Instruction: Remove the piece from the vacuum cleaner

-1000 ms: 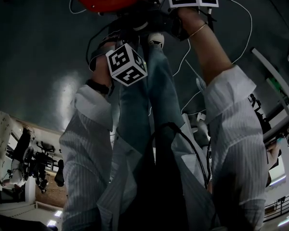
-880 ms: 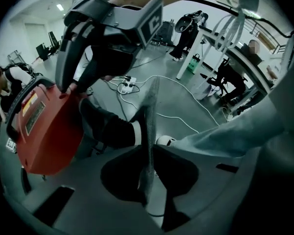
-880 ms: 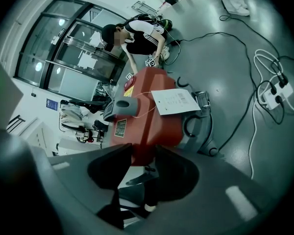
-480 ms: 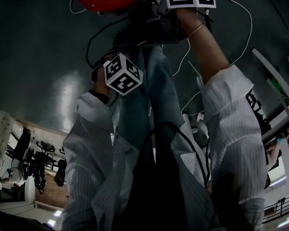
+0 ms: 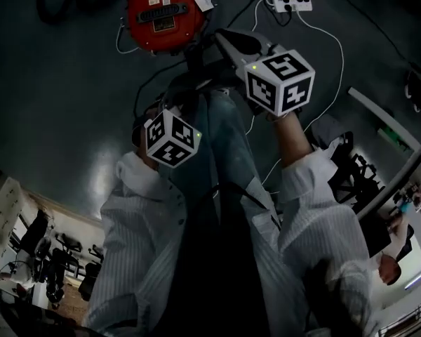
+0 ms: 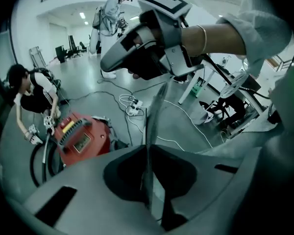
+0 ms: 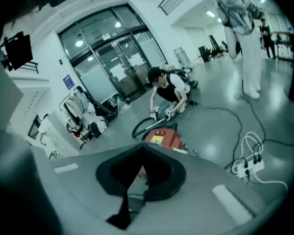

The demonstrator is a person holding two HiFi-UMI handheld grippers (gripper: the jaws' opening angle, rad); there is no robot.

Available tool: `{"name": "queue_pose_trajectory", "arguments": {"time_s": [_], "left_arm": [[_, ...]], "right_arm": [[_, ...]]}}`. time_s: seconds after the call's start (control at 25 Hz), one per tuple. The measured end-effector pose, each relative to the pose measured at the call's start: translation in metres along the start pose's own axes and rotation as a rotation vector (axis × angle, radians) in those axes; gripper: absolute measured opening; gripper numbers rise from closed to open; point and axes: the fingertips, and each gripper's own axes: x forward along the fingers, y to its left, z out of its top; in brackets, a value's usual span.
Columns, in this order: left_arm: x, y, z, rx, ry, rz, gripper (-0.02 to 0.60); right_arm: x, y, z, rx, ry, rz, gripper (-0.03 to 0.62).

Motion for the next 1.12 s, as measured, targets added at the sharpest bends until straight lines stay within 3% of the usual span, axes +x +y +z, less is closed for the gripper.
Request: {"name": "queue_pose_trajectory", "arguments": {"time_s": [0.16, 0.28, 0.4, 0.6, 0.8, 1.12], "left_arm": [[-0.071, -0.004, 0.06, 0.03, -0.047, 0.087, 0.026], [-0.128, -0.003, 0.114, -0.006, -0.134, 0.131, 0.028], [-0.188, -0.01, 0.163, -0.021, -0.226, 0.168, 0.028], [-0.271, -0.032, 0.229, 0.026, -0.374, 0.254, 0.026], [-0.316, -0.049, 0.252, 0.006, -0.477, 0.297, 0.026], [-0.347, -0.055, 0.249, 0.054, -0.462, 0.377, 0.026]], "right_arm": [[-0.088, 0.043, 0.057, -0.134, -0.138, -0.084, 0.002], [-0.149, 0.078, 0.101, -0.227, -0.229, -0.127, 0.002], [-0.206, 0.114, 0.137, -0.226, -0.344, -0.121, 0.002], [-0.28, 0.164, 0.187, -0.305, -0.497, -0.146, 0.002], [-0.317, 0.194, 0.204, -0.357, -0.585, -0.161, 0.0], [-0.336, 0.22, 0.202, -0.383, -0.623, -0.156, 0.0]]}}
